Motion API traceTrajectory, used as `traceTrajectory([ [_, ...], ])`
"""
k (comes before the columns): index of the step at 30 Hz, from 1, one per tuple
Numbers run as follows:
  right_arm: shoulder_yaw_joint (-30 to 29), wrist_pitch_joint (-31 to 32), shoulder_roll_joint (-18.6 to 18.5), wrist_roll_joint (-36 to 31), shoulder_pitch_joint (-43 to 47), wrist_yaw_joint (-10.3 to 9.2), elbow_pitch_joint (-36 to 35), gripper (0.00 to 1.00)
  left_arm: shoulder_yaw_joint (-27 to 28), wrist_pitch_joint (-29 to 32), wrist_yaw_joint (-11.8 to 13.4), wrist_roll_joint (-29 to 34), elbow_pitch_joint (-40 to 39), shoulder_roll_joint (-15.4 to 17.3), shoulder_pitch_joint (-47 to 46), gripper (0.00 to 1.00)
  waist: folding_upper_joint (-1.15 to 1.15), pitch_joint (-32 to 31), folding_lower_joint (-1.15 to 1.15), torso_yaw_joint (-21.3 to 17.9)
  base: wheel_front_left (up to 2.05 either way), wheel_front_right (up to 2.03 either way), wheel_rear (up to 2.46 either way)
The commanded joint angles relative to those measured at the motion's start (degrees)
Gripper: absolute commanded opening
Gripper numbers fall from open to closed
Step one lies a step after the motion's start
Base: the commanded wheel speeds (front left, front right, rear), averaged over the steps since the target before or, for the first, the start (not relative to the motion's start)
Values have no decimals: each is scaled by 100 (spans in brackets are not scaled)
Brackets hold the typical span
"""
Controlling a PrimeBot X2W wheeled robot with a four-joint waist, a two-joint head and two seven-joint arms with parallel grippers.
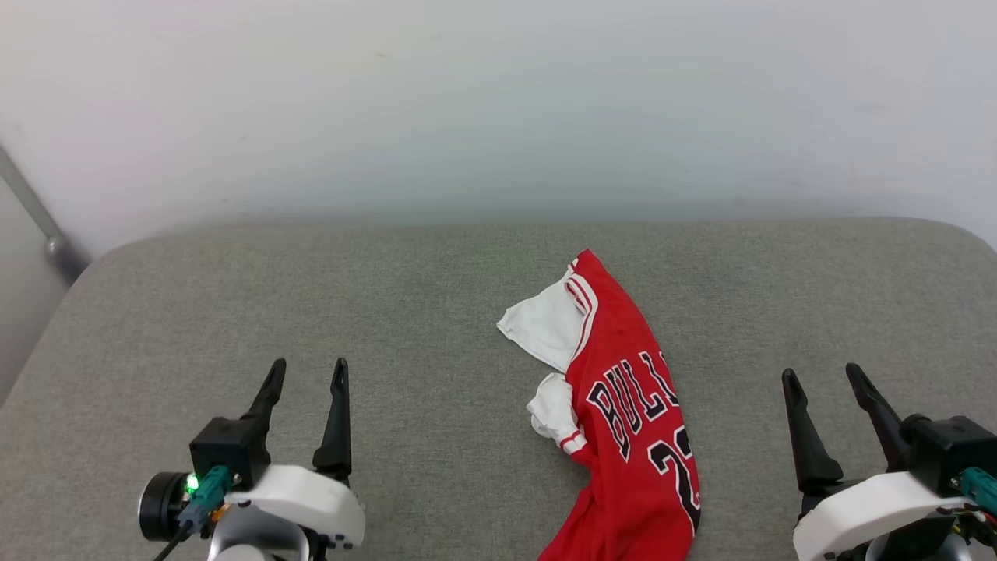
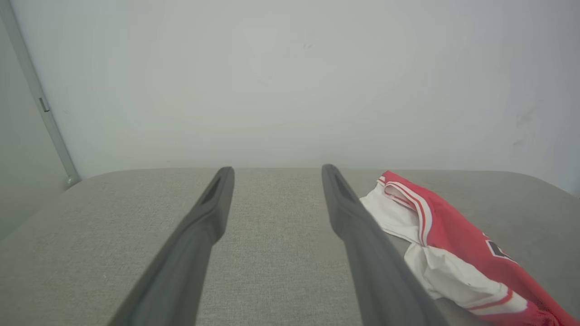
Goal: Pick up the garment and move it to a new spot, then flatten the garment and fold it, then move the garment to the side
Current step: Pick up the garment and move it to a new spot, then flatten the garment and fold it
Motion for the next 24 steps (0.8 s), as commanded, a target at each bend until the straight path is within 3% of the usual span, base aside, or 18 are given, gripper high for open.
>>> traceTrajectory([
  [1, 21, -26, 9, 56, 68, -4, 24, 100, -23, -14, -54, -25, 26, 67, 134, 100, 0, -27, 0, -22, 0, 0, 0],
  [19, 64, 24, 10, 12, 66, -4, -27, 100, -141, 96, -83, -118, 135, 73, 39, 100, 0, 3, 0, -19, 0, 0, 0],
  [24, 40, 27, 10, 22, 29, -4, 5, 100, -296, 374, -263, -113, 189, 58, -365, 100, 0, 35, 0, -14, 0, 0, 0],
])
